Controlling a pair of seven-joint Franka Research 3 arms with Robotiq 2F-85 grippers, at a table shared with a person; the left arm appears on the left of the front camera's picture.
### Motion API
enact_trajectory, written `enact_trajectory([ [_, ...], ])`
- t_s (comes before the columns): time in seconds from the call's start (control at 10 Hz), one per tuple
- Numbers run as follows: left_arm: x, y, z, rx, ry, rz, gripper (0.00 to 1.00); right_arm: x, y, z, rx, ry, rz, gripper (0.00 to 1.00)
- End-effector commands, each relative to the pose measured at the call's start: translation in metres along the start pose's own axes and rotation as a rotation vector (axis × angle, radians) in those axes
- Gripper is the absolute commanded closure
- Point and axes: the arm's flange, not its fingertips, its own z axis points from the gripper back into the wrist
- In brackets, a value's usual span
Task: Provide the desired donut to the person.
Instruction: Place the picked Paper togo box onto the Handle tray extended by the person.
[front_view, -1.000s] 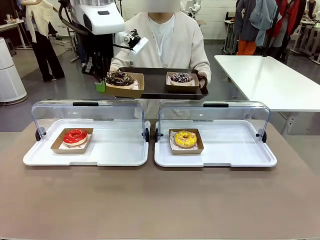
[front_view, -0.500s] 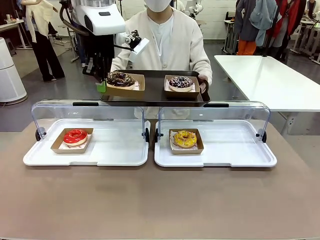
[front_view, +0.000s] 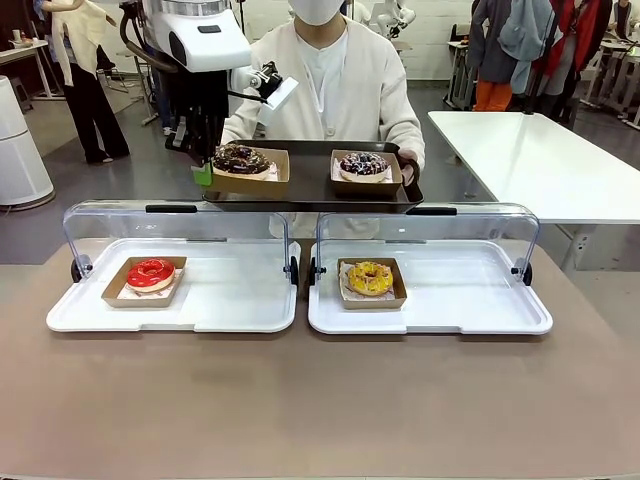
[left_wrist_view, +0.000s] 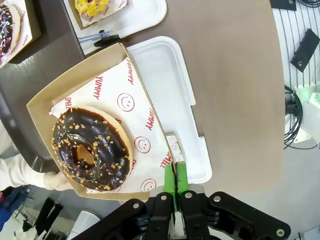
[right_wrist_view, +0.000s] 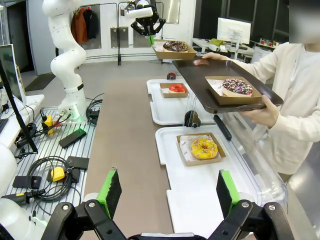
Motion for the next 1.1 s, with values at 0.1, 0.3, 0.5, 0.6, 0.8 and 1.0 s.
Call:
enact_trajectory([
  [0.1,-0.001,-0.002,0.003,0.008,0.002,0.001,1.0,0.0,0.001,0.001,0.008,-0.004,-0.005,0.0],
  [0.3,-0.001,-0.002,0.003,0.008,0.002,0.001,1.0,0.0,0.001,0.001,0.008,-0.004,-0.005,0.0],
  [0.5,0.0,0.015,0.008,0.024,-0.032,0.004,0.99,0.0,0.001,0.001,0.008,-0.004,-0.005,0.0],
  [0.6,-0.003,0.037,0.012,0.004,-0.051,0.013,0.99,0.0,0.001,0.001,0.008,-0.004,-0.005,0.0],
  [0.8,-0.015,0.089,0.013,-0.007,-0.075,-0.022,0.99,0.0,0.001,0.001,0.008,-0.004,-0.005,0.0],
  [1.0,-0.03,0.128,-0.003,-0.037,-0.087,0.003,0.99,0.0,0.001,0.001,0.008,-0.004,-0.005,0.0],
])
